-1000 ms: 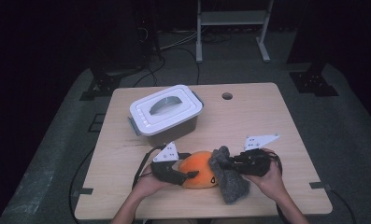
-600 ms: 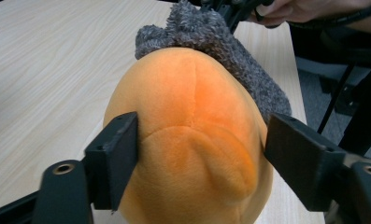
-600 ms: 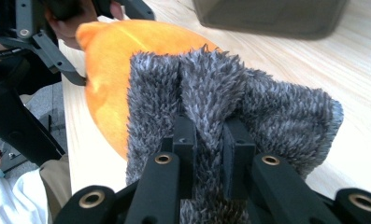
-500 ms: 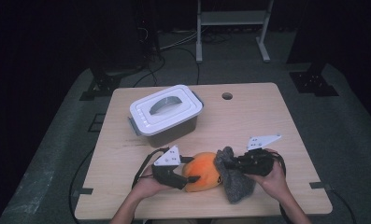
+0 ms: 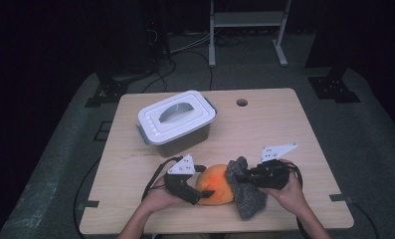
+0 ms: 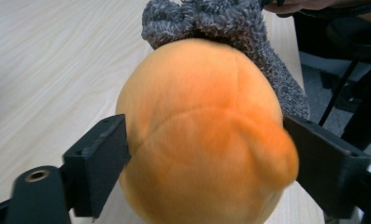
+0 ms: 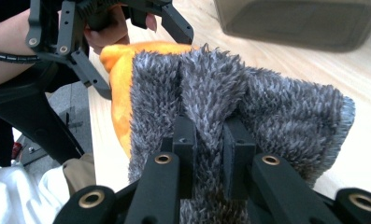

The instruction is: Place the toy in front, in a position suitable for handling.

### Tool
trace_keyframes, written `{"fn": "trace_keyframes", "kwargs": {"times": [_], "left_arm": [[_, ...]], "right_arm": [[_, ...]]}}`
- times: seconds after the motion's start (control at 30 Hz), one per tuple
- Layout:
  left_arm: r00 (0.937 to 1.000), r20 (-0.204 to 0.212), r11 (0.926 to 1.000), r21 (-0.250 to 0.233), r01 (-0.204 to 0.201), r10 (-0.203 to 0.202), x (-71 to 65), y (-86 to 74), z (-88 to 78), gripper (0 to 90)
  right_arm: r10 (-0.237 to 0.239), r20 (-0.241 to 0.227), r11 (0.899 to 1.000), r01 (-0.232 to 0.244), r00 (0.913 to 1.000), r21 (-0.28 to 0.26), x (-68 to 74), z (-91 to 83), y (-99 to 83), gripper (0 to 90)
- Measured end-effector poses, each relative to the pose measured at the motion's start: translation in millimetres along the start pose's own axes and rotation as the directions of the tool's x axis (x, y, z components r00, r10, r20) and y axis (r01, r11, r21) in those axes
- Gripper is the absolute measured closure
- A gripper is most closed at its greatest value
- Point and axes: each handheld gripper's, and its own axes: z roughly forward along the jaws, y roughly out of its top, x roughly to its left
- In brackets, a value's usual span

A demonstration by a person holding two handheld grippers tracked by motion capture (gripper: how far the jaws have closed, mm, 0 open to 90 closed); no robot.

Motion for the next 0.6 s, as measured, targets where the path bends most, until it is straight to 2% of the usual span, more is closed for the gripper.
{"fn": "trace_keyframes", "kwargs": {"times": [0.07, 0.17, 0.27, 0.37, 0.4, 0.47, 0.6], "left_arm": [[0.9996, 0.001, 0.9996, -0.001, -0.029, 0.029, -2.2, 1.1, -0.5, 26.4], [0.9987, 0.001, 0.9987, -0.006, -0.051, 0.051, -4.3, 1.9, -0.3, 33.0], [0.9964, 0.008, 0.9963, -0.015, -0.084, 0.084, -7.6, 3.7, 2.2, 35.2], [0.993, 0.001, 0.993, 0.0, -0.118, 0.118, -11.2, 6.5, 3.7, 35.4], [0.9932, 0.0, 0.9932, -0.001, -0.116, 0.116, -11.4, 5.8, 3.3, 35.5], [0.994, 0.0, 0.994, -0.007, -0.109, 0.109, -11.3, 4.4, 2.4, 36.1], [0.9941, -0.002, 0.994, -0.011, -0.109, 0.109, -10.7, 5.2, 2.9, 36.4]], "right_arm": [[0.004, 0.001, 1.0, -0.004, 1.0, 0.002, -0.8, -2.3, -1.5, 77.7], [-0.034, 0.021, 0.999, 0.034, 0.9992, -0.013, 6.0, -6.7, 4.6, 77.8], [-0.074, 0.011, 0.997, 0.074, 0.9972, -0.038, 17.4, -7.8, 15.8, 77.9], [-0.122, 0.007, 0.992, 0.122, 0.9925, -0.023, 29.8, -2.2, 24.7, 77.7], [-0.131, 0.016, 0.991, 0.131, 0.9912, -0.008, 32.2, -0.2, 25.5, 77.7], [-0.128, 0.007, 0.992, 0.128, 0.9917, -0.002, 29.6, -0.1, 24.1, 77.7], [-0.096, 0.033, 0.995, 0.095, 0.9949, 0.019, 20.0, -6.5, 17.8, 77.7]]}}
